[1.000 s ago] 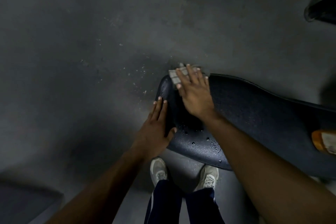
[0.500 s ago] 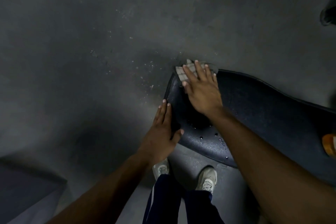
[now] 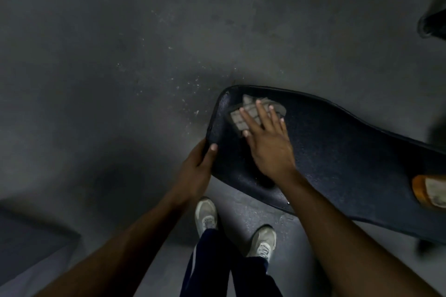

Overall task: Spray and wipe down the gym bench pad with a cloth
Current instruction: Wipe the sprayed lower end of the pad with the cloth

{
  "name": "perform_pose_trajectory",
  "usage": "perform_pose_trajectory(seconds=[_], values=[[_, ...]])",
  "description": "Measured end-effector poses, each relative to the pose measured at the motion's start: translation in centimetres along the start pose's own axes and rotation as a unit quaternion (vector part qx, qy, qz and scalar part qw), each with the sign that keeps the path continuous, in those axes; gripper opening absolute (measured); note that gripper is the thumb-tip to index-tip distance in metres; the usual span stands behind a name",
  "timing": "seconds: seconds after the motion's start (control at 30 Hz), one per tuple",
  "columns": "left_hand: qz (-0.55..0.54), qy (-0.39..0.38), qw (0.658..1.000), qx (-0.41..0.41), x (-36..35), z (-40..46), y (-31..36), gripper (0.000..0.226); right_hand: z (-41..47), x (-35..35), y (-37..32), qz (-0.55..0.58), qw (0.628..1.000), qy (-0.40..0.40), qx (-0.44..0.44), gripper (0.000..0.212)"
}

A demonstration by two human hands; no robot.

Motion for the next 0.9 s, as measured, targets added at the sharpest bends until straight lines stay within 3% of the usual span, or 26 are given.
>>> perform_pose_trajectory(seconds=[0.13,0.27,0.37,0.53,0.73,0.9], values=[[-0.051,0.024,0.998,0.027,0.6,0.3,-0.2,0.042,3.2,0.5,-2.3,0.016,0.999,0.024,-0.02,0.057],[-0.203,0.054,0.973,0.098,1.7,0.9,-1.9,0.062,2.6,-1.7,-6.8,-0.07,0.995,0.013,0.068,0.057],[-0.245,0.051,0.961,0.119,2.3,0.8,-2.0,0.063,-1.5,-3.9,-7.7,-0.088,0.991,0.0,0.103,0.061],[-0.182,0.042,0.975,0.121,2.8,0.5,-1.7,0.065,-6.2,-5.4,-3.7,-0.046,0.996,-0.001,0.077,0.064],[-0.169,0.058,0.977,0.113,2.8,0.2,-2.4,0.067,-1.4,-2.8,-3.8,0.004,0.999,0.047,-0.011,0.057],[-0.143,0.068,0.983,0.095,2.1,-0.6,-2.2,0.065,-2.6,-5.2,-7.6,-0.082,0.993,0.04,0.081,0.067]])
Point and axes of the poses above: each hand's wrist, its own z-axis towards the middle knuckle, its own x-axis out of the back of the hand, y = z × x, the point moved 7 cm from there along z, towards the middle knuckle, and after that the axes turned 10 degrees about -y, right-handed, at the moved point
